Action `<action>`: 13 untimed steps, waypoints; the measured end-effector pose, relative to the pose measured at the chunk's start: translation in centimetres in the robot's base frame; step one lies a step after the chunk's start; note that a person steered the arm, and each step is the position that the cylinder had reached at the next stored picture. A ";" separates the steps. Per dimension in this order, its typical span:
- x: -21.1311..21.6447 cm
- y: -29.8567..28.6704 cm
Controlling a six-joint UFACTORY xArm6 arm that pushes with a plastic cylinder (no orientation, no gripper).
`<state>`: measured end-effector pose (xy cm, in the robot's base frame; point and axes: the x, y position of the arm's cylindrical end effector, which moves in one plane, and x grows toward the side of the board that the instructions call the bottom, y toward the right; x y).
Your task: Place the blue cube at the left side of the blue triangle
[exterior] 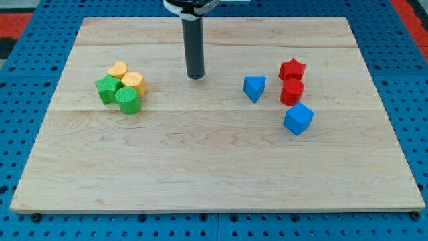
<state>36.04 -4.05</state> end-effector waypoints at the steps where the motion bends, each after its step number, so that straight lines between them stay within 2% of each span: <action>1: 2.1 0.5; 2: 8.6 4.6; 3: 12.5 8.5; 5: 16.7 12.1; 7: 16.8 20.4; 9: 15.4 20.2; 13: 12.1 15.7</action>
<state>48.11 11.66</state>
